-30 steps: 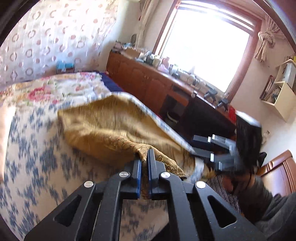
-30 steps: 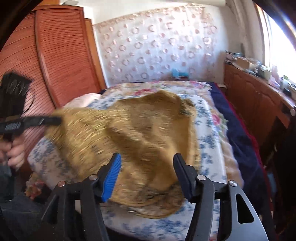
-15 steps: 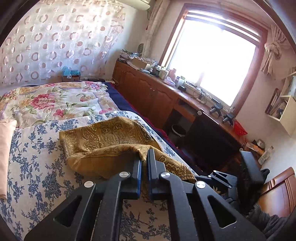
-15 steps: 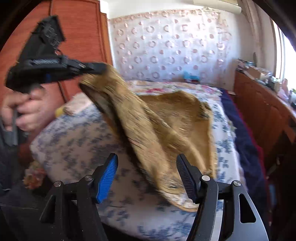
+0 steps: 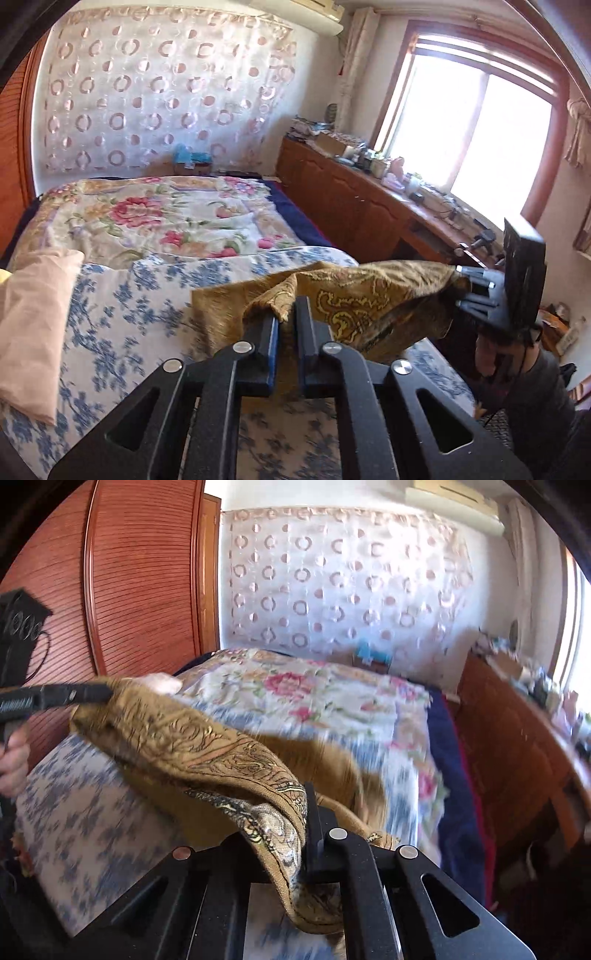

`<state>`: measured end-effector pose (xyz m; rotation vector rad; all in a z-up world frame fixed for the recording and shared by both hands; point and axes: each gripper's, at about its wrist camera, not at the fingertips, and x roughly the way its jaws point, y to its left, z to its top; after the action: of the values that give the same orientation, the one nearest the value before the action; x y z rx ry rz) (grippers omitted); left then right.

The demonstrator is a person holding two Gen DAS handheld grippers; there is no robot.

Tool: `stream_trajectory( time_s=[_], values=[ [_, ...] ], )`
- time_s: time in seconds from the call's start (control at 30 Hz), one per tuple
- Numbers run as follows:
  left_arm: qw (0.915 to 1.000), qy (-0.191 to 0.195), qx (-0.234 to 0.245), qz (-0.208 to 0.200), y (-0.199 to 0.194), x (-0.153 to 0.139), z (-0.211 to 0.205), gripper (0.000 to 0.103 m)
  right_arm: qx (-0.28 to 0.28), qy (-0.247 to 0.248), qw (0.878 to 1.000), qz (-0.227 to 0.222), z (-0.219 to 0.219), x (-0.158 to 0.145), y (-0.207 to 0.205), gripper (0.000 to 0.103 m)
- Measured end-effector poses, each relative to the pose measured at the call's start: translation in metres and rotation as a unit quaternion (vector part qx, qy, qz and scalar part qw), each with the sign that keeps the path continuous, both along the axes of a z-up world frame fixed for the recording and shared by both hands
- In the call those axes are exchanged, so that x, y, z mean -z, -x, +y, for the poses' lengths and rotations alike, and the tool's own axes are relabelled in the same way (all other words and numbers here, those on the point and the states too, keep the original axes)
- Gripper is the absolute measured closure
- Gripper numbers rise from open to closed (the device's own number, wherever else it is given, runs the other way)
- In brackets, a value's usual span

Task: Fold small clothes

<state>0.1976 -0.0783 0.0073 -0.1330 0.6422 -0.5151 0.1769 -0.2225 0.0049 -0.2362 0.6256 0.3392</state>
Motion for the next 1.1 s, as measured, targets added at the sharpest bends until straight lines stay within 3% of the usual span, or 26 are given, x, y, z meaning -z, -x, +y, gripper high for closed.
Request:
stream_trajectory(
  time_s=[0.07, 0.13, 0.2, 0.27, 0.37, 0.4, 0.47, 0.7, 0.8, 0.93, 1.1],
  values=[
    [0.9999, -0.006, -0.01, 0.004, -0.015, 0.004, 0.006, 0.082, 0.002, 0.01, 1.0, 0.009, 0.012, 0.005, -0.032, 0.097],
    [0.9997, -0.003, -0.022, -0.004, -0.022, 0.007, 0.015, 0.067, 0.005, 0.018, 1.0, 0.024, 0.023, 0.015, -0.06, 0.097],
    [0.9995, -0.002, -0.03, -0.013, -0.027, 0.01, 0.024, 0.044, 0.012, 0.031, 0.999, 0.042, 0.034, 0.029, -0.085, 0.096],
    [0.9996, 0.001, -0.026, -0.007, -0.033, 0.015, 0.03, 0.032, 0.01, 0.033, 0.998, 0.057, 0.038, 0.039, -0.108, 0.091],
    [0.9995, -0.017, -0.024, 0.009, -0.045, 0.029, 0.03, 0.032, 0.035, 0.026, 0.998, 0.052, 0.038, 0.025, -0.129, 0.06],
    [0.9993, -0.023, -0.024, 0.016, -0.049, 0.034, 0.029, 0.032, 0.041, 0.013, 0.998, 0.048, 0.036, 0.019, -0.131, 0.055],
    [0.9984, -0.036, -0.02, 0.038, -0.06, 0.048, 0.024, 0.032, 0.059, -0.01, 0.998, 0.034, 0.028, 0.007, -0.132, 0.053],
    [0.9938, -0.076, -0.015, 0.08, -0.088, 0.081, 0.012, 0.032, 0.083, 0.011, 0.996, 0.02, 0.015, -0.006, -0.11, 0.05],
    [0.9926, -0.08, -0.015, 0.09, -0.098, 0.088, 0.012, 0.032, 0.07, -0.001, 0.996, 0.052, 0.011, 0.014, -0.098, 0.034],
    [0.9904, -0.073, -0.019, 0.115, -0.114, 0.098, 0.013, 0.032, 0.084, 0.006, 0.99, 0.11, 0.001, 0.046, -0.114, 0.033],
    [0.9876, -0.056, -0.022, 0.145, -0.125, 0.11, 0.015, 0.032, 0.107, -0.031, 0.984, 0.14, -0.011, 0.068, -0.133, 0.033]
  ],
)
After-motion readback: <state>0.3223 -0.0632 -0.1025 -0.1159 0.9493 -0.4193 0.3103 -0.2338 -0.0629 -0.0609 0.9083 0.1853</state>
